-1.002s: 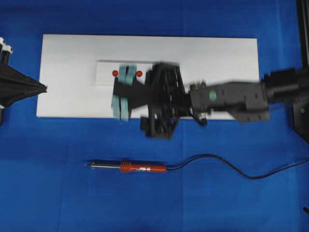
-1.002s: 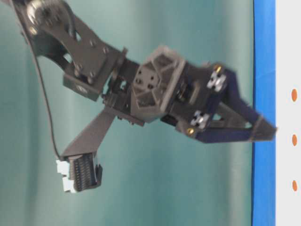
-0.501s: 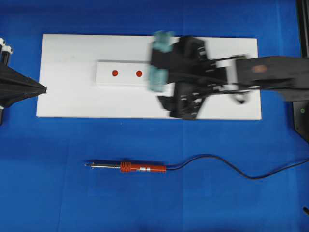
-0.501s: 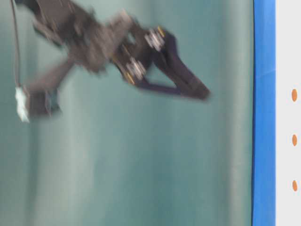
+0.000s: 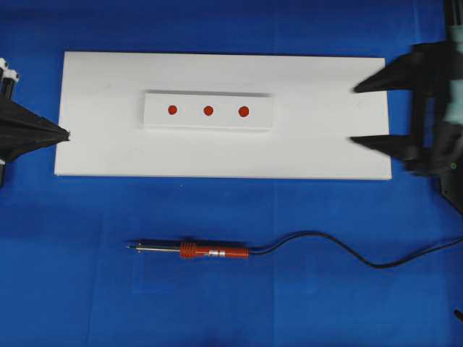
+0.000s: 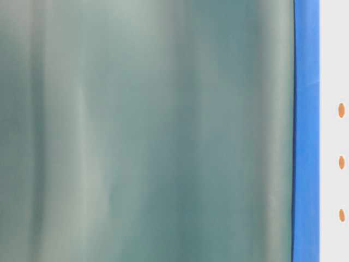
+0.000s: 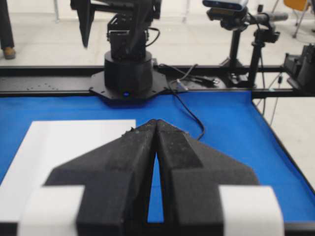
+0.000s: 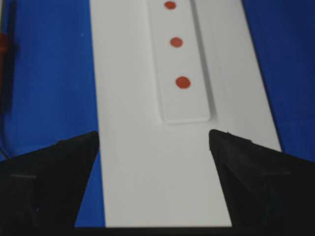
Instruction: Touch the tip of the soldering iron to the mark.
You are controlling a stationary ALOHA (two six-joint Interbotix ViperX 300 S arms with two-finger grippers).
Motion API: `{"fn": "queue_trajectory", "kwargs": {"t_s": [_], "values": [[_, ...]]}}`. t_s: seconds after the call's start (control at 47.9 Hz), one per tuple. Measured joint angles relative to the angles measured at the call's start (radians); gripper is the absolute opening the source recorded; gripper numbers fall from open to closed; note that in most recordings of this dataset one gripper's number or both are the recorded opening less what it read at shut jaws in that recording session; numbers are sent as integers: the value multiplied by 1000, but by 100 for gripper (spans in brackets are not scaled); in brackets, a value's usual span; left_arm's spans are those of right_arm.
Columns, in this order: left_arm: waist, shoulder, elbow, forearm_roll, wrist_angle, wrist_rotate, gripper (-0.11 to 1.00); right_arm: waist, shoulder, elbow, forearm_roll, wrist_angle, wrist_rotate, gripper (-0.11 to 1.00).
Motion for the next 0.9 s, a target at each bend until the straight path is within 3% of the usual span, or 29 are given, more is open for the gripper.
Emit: {"fn": "queue_trajectory", "kwargs": {"t_s": [0.167, 0.48, 0.898], "values": [[0, 0, 0, 0, 0, 0, 0, 0, -149, 95, 2, 0, 0, 77], [0, 0, 0, 0, 0, 0, 0, -12, -244, 236, 2, -84, 2, 77], [0, 3, 0, 0, 0, 0, 0, -23, -249, 259, 2, -115, 2, 77]]}}
